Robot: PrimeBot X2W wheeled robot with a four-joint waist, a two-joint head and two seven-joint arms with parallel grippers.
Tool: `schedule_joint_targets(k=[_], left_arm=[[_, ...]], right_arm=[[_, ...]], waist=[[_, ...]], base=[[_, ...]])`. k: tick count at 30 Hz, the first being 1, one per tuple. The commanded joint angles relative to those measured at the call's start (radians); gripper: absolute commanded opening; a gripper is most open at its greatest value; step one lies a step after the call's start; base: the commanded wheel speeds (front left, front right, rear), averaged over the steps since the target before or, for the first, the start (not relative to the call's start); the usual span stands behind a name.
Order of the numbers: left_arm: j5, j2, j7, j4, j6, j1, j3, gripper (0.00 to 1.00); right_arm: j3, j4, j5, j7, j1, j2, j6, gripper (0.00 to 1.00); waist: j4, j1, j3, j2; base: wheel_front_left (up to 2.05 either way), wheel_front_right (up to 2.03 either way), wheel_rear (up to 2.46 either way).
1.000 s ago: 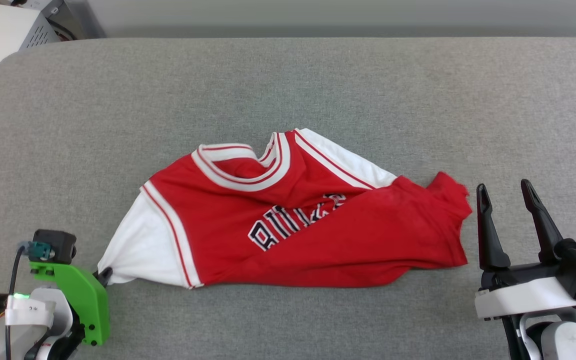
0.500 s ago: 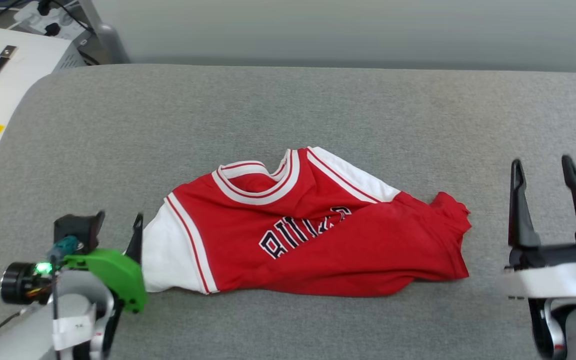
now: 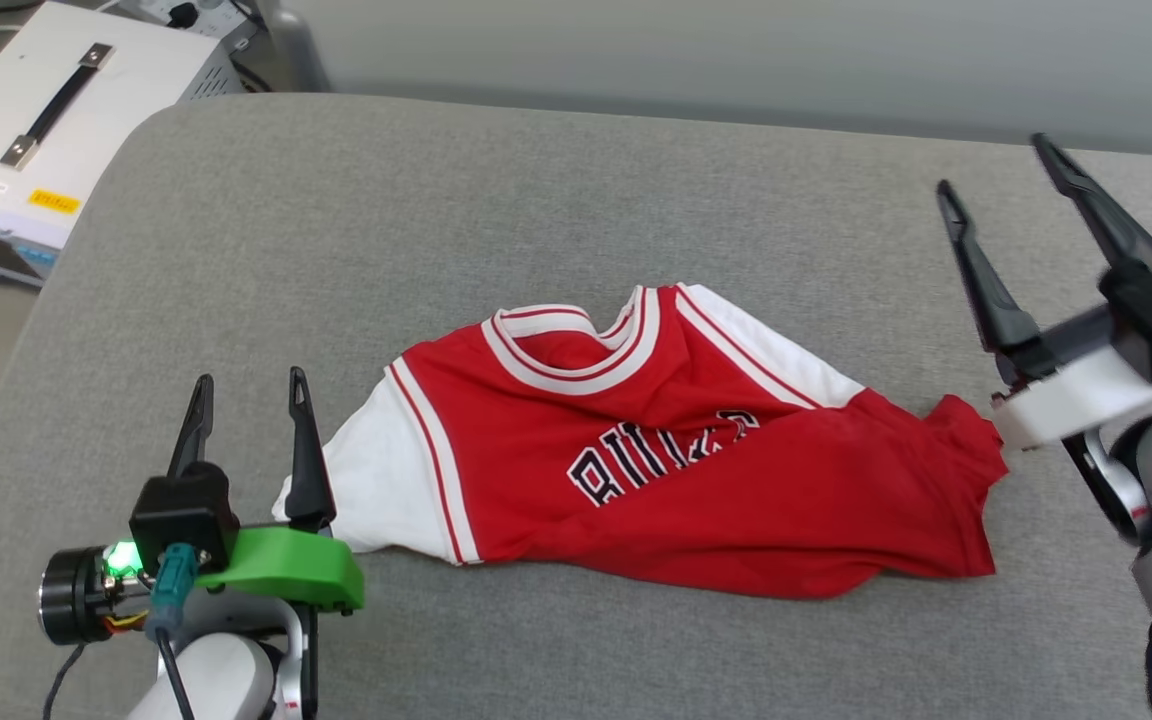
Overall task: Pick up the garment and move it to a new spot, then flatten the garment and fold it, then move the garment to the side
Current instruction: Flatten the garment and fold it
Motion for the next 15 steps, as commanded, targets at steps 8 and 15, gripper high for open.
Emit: schedule_joint_targets(k=[8, 15], left_arm=[[0.17, -0.149, -0.006, -0.025, -0.093, 0.072, 0.139, 1.0], [0.272, -0.249, -0.006, -0.046, -0.162, 0.056, 0.212, 1.0]], right_arm=[[0.477, 0.101, 0.277, 0.329, -0.317, -0.227, -0.001, 1.0], [0.794, 0.12, 0.569, 0.667, -0.536, -0.314, -0.001, 1.0]], waist=[[0.064, 0.0, 0.078, 0.0], [0.104, 0.0, 0.15, 0.0]], base=[[0.0, 0.0, 0.0], [0.0, 0.0, 0.0]])
